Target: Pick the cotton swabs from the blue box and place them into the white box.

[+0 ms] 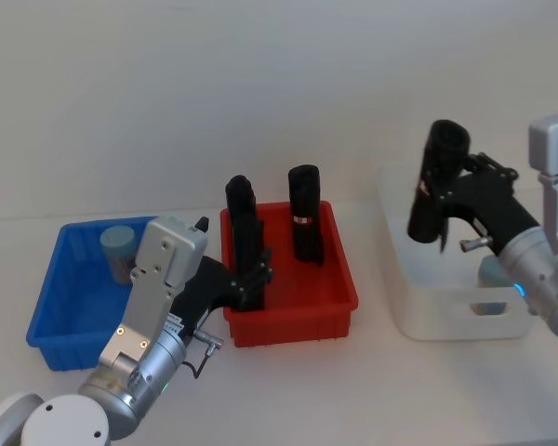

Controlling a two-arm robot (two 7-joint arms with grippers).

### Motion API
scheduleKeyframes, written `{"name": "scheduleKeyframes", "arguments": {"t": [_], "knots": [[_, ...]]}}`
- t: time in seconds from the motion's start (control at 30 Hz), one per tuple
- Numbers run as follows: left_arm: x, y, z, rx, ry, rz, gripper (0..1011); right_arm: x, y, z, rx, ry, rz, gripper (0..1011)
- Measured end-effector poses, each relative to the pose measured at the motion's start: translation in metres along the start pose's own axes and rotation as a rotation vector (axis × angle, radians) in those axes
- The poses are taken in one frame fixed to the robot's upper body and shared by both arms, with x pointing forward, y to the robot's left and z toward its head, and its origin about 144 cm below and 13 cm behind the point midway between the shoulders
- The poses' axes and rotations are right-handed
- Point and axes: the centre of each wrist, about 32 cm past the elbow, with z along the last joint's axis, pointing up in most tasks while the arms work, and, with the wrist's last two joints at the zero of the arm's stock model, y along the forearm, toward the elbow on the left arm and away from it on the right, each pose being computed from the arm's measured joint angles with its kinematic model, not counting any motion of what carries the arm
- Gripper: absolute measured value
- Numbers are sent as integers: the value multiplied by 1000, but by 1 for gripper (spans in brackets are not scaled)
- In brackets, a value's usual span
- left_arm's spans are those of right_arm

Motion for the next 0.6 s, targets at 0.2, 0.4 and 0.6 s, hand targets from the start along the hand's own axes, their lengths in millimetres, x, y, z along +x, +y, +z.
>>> {"name": "scheduleKeyframes", "arguments": {"t": [0.2, 0.4, 0.6], "knots": [[0, 0, 0, 0, 0, 0, 999, 11, -9, -1, -48, -9, -63, 352], [0, 0, 0, 0, 0, 0, 1000, 18, -13, -5, -94, -5, -87, 352], [0, 0, 0, 0, 0, 0, 1000, 22, -15, -12, -135, 1, -86, 474]]}}
